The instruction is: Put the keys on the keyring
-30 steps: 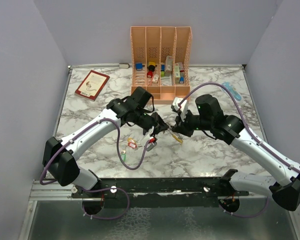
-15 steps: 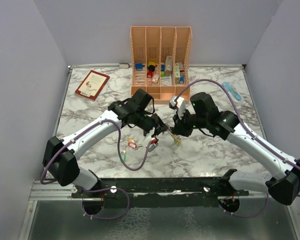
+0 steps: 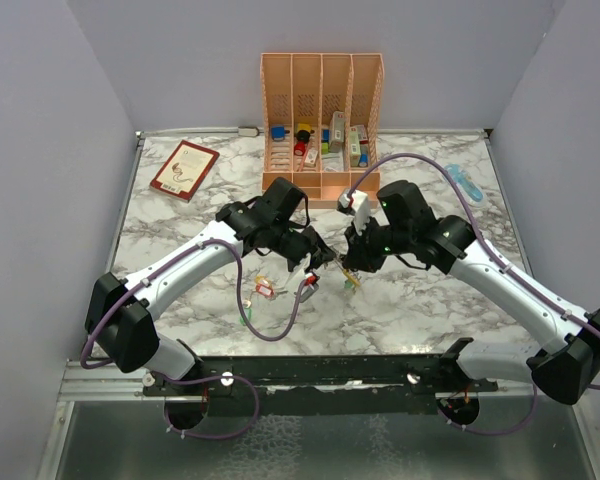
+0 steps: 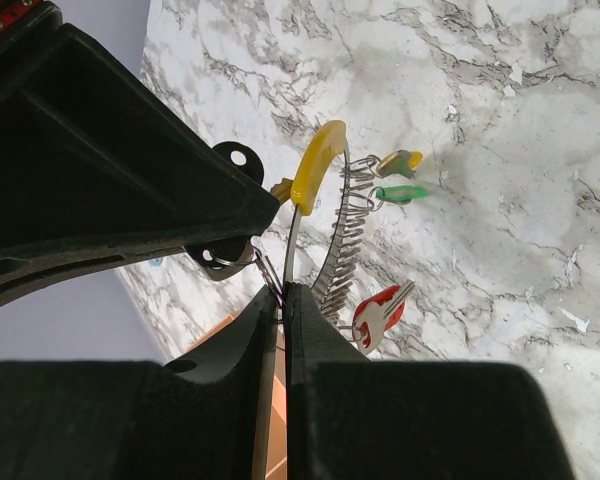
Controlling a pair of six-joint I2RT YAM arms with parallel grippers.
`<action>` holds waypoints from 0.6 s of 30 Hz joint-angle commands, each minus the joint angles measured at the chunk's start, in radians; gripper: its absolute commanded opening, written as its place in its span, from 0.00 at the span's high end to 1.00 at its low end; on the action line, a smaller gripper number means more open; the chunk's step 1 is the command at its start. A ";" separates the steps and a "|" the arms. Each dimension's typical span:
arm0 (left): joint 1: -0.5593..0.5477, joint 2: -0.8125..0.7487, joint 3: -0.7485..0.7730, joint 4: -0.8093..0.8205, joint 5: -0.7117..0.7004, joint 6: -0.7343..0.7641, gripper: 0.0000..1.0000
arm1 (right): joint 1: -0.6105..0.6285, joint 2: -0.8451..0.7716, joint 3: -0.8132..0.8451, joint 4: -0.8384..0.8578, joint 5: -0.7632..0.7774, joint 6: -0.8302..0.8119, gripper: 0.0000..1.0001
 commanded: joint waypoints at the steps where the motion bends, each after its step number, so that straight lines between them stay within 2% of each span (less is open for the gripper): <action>1: -0.007 -0.013 -0.011 -0.020 -0.020 -0.020 1.00 | 0.000 -0.007 0.051 0.034 -0.067 0.009 0.98; 11: -0.007 -0.009 0.004 -0.048 -0.003 -0.012 1.00 | 0.000 -0.060 0.027 0.130 -0.040 -0.054 0.98; 18: -0.013 -0.002 0.010 -0.052 0.005 -0.007 1.00 | 0.000 -0.070 0.000 0.193 -0.106 -0.120 0.98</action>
